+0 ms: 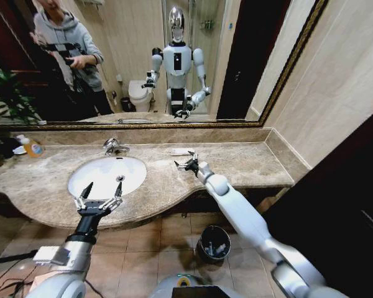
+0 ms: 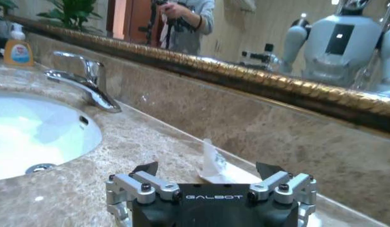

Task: Pick up the trash from the sink and place it in the trash bin.

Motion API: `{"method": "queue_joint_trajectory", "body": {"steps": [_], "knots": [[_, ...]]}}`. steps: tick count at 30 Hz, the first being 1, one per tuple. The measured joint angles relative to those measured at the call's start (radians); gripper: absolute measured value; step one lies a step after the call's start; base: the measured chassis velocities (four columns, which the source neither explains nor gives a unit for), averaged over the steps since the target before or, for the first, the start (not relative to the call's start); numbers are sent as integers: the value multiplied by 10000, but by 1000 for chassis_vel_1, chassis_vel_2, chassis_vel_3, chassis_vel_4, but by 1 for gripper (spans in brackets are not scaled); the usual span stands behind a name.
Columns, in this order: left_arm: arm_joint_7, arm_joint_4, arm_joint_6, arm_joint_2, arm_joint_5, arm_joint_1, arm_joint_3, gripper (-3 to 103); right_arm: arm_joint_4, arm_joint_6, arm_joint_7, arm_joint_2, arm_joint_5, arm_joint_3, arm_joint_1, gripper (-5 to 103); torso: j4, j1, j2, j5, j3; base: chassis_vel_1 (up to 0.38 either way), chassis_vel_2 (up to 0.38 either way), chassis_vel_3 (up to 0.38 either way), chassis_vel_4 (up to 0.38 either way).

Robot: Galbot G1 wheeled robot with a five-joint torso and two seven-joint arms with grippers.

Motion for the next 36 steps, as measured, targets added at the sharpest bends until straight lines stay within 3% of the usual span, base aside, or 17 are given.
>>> {"method": "queue_joint_trajectory", "body": {"steps": [13, 18, 21, 24, 26, 28, 29, 31, 34, 36], "knots": [[1, 0, 0, 1, 0, 0, 0, 100, -3029, 62, -212, 1615, -909, 330, 1815, 100, 1, -1, 0, 1, -1, 0, 0, 0, 0], [0, 0, 0, 0, 0, 0, -1, 100, -3628, 122, -385, 1491, -1204, 822, 1912, 100, 3, 0, 0, 5, 0, 0, 0, 0, 0], [1, 0, 0, 0, 0, 0, 0, 100, -3735, -50, -444, 1253, -1320, 1220, 1779, 100, -11, -2, 1, 4, 0, 0, 0, 0, 0], [1, 0, 0, 0, 0, 0, 0, 100, -3929, -102, -545, 1244, -1331, 1361, 1827, 101, -5, -3, 2, 9, -2, 0, 0, 0, 0], [1, 0, 0, 0, 0, 0, 0, 100, -4053, -66, -650, 1248, -1331, 1412, 1893, 94, -1, -2, 2, 4, -3, 0, 0, 0, 0], [1, 0, 0, 0, 0, 0, 0, 100, -4063, -59, -671, 1249, -1331, 1412, 1899, 94, -1, -2, 2, 5, -2, 0, 0, 0, 0], [1, 0, 0, 1, 0, 0, 1, 100, -4069, -42, -777, 1256, -1308, 1392, 1906, 78, -1, -3, 2, 3, -2, 0, 0, 0, 0], [1, 0, 0, 0, 0, 0, 0, 100, -4041, -43, -787, 1255, -1273, 1373, 1901, 73, 0, -3, 2, 4, -3, 0, 0, 0, 0], [1, 0, 0, 0, 0, 0, 0, 100, -3944, -53, -787, 1234, -1157, 1327, 1875, 56, -1, -2, 2, 4, -1, 0, 0, 0, 0], [1, 0, 0, 0, 0, 0, 0, 100, -3901, -57, -780, 1226, -1114, 1318, 1869, 56, -1, -1, 2, 3, -1, 0, 0, 0, 0]]}}
